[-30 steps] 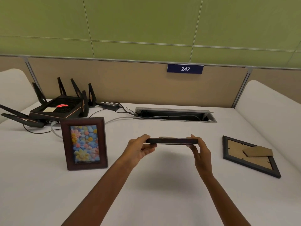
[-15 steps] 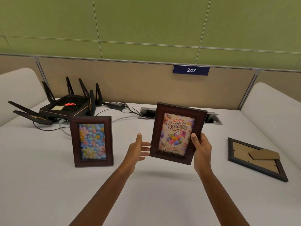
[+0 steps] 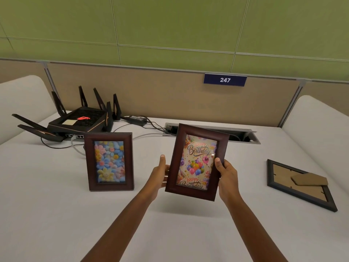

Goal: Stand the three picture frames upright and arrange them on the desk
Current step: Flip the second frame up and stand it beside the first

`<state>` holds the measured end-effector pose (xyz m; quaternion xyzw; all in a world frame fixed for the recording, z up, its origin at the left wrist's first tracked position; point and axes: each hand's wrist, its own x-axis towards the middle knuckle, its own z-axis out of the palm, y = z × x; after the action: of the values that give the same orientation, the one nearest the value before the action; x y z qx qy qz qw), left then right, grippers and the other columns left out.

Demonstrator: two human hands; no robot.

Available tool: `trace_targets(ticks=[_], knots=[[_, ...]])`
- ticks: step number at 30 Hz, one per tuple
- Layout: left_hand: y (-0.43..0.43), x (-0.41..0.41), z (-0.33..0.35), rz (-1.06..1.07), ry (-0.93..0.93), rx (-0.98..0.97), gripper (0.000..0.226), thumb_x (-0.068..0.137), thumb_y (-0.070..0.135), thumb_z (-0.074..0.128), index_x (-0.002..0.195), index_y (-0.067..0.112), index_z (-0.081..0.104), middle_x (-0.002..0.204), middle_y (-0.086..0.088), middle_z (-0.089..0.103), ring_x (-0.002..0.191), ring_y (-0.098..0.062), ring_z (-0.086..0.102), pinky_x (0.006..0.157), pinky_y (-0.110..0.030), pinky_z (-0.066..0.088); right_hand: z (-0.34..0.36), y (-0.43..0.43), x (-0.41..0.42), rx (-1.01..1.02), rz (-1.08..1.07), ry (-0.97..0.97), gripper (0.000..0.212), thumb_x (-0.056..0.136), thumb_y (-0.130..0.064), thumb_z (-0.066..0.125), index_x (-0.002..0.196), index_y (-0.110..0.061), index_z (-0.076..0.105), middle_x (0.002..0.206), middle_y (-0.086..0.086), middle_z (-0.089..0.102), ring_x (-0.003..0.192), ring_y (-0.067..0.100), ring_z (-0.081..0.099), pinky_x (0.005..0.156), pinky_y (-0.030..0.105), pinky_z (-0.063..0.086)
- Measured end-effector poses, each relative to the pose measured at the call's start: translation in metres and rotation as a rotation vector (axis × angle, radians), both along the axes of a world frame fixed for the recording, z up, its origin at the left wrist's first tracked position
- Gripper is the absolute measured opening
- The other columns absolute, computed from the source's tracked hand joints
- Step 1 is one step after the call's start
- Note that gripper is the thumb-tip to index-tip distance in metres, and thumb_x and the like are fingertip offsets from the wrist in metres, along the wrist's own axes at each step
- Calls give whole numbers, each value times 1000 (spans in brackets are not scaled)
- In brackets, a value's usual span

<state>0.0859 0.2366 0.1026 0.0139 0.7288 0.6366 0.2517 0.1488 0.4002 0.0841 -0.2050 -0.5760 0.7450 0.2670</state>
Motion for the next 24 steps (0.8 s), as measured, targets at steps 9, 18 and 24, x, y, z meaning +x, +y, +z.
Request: trace_targets(ticks=[9, 18, 24], knots=[[-1, -10, -19, 9, -78, 108, 62, 92, 53, 12, 127, 18, 50, 133, -13, 55, 121, -31, 52, 110, -49, 36, -17, -10, -1, 105, 152, -80, 15, 92, -25, 44, 89, -23, 59, 88, -6, 69, 71, 8, 70, 53, 15, 55], [-9, -33, -37, 131, -56, 293, 53, 92, 54, 15, 89, 30, 62, 105, -5, 62, 79, -14, 64, 83, -37, 48, -27, -22, -22, 109, 241, -69, 14, 92, -23, 44, 92, -27, 58, 92, -7, 68, 76, 7, 69, 56, 15, 56], [-6, -56, -40, 178, -69, 312, 64, 92, 54, 15, 122, 15, 55, 109, -8, 62, 80, -16, 62, 77, -33, 48, -32, -23, -48, 126, 241, -88, 11, 93, -25, 43, 96, -26, 54, 93, -8, 64, 84, 9, 64, 60, 14, 56]])
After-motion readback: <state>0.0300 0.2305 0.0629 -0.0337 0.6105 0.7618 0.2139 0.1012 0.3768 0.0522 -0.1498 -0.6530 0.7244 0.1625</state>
